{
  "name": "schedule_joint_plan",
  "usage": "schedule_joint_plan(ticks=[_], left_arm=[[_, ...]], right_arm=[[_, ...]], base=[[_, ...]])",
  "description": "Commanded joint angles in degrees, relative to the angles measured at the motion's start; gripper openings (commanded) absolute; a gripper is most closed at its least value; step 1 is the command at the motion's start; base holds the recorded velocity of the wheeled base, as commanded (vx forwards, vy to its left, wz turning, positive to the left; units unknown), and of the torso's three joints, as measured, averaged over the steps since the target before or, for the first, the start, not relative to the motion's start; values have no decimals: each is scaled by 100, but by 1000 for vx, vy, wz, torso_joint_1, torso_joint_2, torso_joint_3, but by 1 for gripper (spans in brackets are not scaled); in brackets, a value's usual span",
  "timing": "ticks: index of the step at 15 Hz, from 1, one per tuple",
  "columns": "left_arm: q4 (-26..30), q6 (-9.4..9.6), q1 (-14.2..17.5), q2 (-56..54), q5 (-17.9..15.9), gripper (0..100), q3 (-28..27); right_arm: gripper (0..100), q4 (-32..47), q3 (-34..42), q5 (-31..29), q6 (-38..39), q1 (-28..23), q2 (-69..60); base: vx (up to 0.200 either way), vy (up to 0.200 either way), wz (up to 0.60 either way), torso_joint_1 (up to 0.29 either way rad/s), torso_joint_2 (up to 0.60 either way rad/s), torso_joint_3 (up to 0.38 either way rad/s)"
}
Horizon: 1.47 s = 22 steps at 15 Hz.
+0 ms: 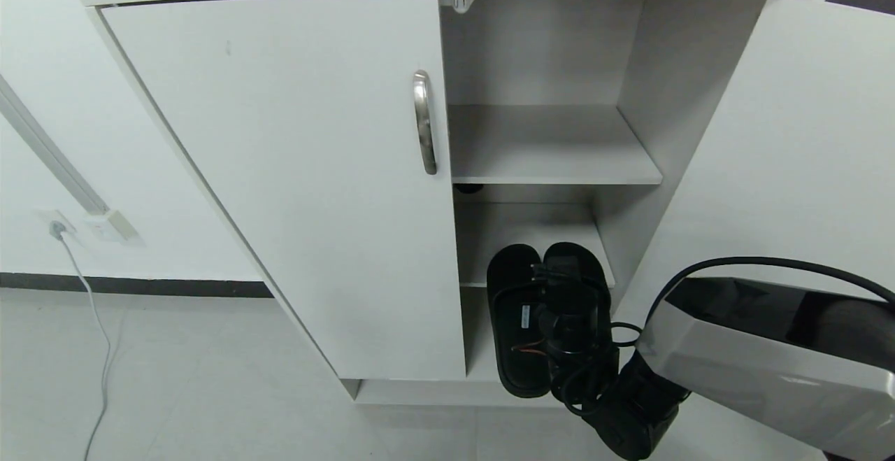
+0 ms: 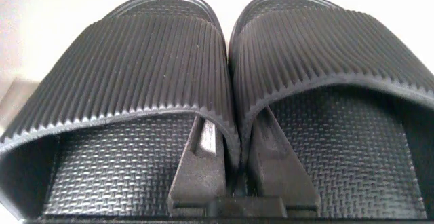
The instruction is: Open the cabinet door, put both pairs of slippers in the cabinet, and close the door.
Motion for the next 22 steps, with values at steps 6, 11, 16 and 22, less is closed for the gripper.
schedule_joint_plan(ticks=[6, 11, 16, 22], left_arm=[[2, 10, 3, 8, 16, 0, 0], [-7, 19, 3, -1, 183, 0, 0], [-7, 36, 3, -1, 218, 0, 0], [-7, 36, 3, -1, 218, 0, 0]], right_arm=[[0, -48, -145, 44, 37, -27, 105], [0, 568, -1173, 61, 46, -273, 421], [0, 1614, -2632, 79, 55, -431, 896], [0, 2554, -3678, 413, 46, -642, 1045]], base=[[0, 0, 0, 0, 0, 0], [0, 0, 0, 0, 0, 0], [0, 0, 0, 0, 0, 0], [0, 0, 0, 0, 0, 0]])
